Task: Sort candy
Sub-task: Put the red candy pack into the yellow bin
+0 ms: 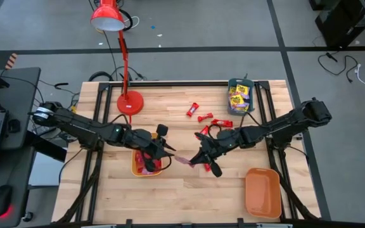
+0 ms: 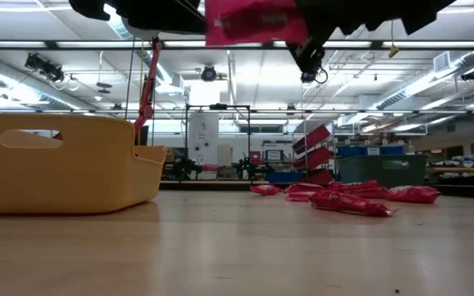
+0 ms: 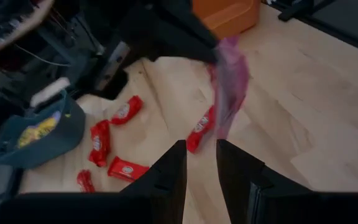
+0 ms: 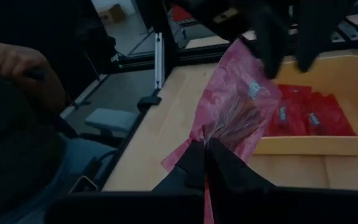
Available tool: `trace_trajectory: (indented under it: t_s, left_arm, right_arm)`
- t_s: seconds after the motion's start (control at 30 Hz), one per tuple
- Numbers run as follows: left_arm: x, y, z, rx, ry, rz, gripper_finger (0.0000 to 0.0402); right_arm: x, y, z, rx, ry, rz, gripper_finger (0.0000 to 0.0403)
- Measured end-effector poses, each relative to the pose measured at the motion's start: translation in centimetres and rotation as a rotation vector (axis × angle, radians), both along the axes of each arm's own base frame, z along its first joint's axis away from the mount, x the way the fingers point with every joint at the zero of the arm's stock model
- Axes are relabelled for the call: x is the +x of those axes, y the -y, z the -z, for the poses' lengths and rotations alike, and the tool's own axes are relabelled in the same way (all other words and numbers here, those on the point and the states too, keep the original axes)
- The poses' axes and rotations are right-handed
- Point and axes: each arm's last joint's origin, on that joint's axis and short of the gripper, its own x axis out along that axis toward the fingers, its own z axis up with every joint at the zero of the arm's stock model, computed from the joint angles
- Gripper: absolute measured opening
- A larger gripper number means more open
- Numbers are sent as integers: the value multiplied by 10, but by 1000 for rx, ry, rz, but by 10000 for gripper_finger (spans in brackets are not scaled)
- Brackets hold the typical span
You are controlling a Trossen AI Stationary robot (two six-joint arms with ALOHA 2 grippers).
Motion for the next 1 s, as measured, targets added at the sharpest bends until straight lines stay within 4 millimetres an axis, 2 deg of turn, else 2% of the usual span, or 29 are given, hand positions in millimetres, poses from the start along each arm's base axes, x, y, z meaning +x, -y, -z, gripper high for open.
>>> trace_trajectory:
  t_s: [0.17,0.37,0.67,1.0]
  left_arm:
    - [-2,2,4,-60,-54,56,90]
    - [-3,2,4,-105,-71,37,90]
    - [0,2,0,-113,-17,25,90]
    - [0,-1,1,-61,-11,-75,90]
  right_arm:
    - [2,7,-1,-27,27,-5,0]
    - [4,10,-5,-62,87,-10,0]
    - [4,11,-7,-71,113,-19,0]
    - [4,11,-6,-33,91,-28,0]
